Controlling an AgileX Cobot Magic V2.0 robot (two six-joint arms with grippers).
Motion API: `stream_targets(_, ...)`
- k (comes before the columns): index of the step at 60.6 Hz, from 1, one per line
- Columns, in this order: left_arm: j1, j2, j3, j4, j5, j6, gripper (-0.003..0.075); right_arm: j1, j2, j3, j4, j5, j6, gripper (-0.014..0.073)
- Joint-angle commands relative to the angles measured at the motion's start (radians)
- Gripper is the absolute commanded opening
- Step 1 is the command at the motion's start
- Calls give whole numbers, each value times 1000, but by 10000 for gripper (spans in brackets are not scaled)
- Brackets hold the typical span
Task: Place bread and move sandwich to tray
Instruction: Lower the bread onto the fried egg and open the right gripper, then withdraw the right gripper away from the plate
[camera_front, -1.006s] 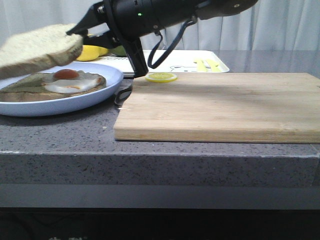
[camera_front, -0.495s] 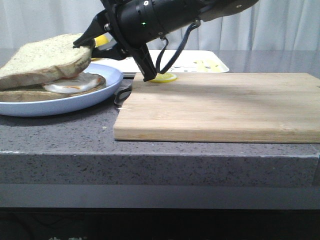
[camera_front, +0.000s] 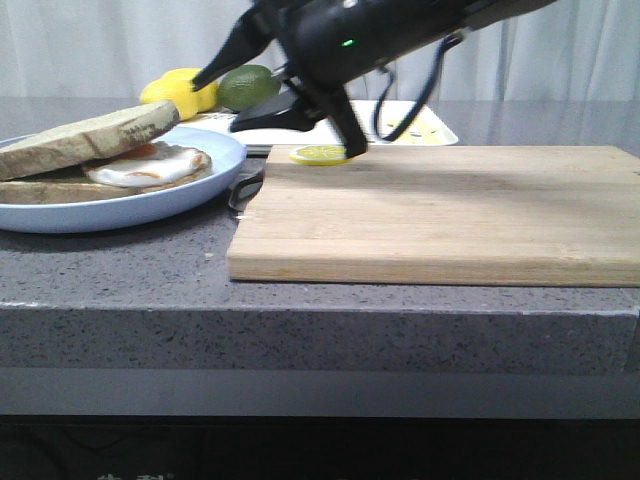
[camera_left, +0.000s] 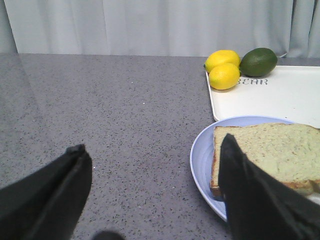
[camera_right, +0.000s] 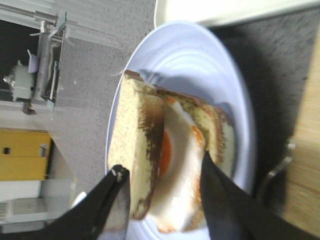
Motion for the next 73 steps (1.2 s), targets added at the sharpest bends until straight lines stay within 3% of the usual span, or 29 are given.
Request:
stream_targets(1,-7,10,-38,1,-76,0,513,-39,-136,-10,-105,58,-13,311)
stream_targets(9,-7,10,-38,1,-76,0,513,-76,-262,-9,-410,63,97,166)
stream_targets(18,-7,10,-38,1,-76,0,513,-133,-399,-10,-805,118,253,-76)
stream_targets(28,-7,10,-38,1,-76,0,513,-225,-525,-9,-1213,249,468,-60)
stream_targets(37,-7,10,-38,1,-76,0,513,-275,-644,47,-1476,262,608,-60)
stream_targets(43,-7,10,-38,1,-76,0,513,-282,-752,148,-1550,202,646,-60)
stream_targets(64,-7,10,-38,1,-76,0,513,-282,-1251,695,-1509,-206,646,-60)
stream_targets(73,-7,10,-38,1,-76,0,513,-282,-1469,862,-1508,-254,646,-60)
